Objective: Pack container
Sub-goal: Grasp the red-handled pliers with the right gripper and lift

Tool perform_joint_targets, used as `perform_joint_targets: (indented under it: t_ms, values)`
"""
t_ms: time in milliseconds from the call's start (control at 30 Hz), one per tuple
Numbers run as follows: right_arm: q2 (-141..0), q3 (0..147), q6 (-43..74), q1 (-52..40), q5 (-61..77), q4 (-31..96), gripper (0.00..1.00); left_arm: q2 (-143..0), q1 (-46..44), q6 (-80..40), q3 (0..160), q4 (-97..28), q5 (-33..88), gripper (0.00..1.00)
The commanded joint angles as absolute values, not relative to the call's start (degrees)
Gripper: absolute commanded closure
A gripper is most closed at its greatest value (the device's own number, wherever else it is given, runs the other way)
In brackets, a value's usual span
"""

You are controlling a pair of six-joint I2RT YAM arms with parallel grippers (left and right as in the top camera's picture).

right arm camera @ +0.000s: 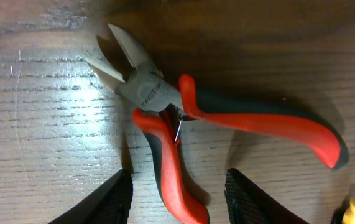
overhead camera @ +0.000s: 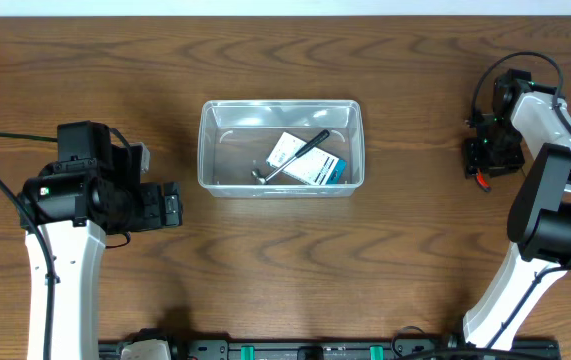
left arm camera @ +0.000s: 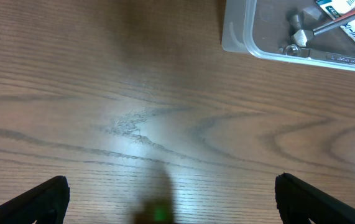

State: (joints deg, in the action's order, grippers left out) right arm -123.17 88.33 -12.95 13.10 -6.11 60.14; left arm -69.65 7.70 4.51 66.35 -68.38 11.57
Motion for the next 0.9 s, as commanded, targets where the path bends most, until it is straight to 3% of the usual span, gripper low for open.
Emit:
perform_joint_targets:
  t_ms: [0,367,533,733,867]
  values:
    - [-123.9,87.4,-12.5,13.3,-5.1,59.2,0.48,-69.6,7.5,4.2,66.7,-68.6,10.9,0.02]
    - [-123.9,83.1,-12.5,13.3,-4.0,55.1,0.47,-69.5,7.5,4.2,66.7,-68.6,10.9,0.02]
    - [-123.9,83.1,-12.4,13.3,-4.0,55.3,0.72,-69.5,7.5,4.2,66.7,-68.6,10.9,0.02]
    - [-123.9,83.1,-12.4,13.3,-4.0,55.5,0.76,-69.5,7.5,4.2,66.7,-68.6,10.9,0.02]
    - [-123.9,83.1,-12.4,13.0,-4.0,55.4,0.9,-69.5,7.5,4.2,66.7,-68.6,10.9,0.02]
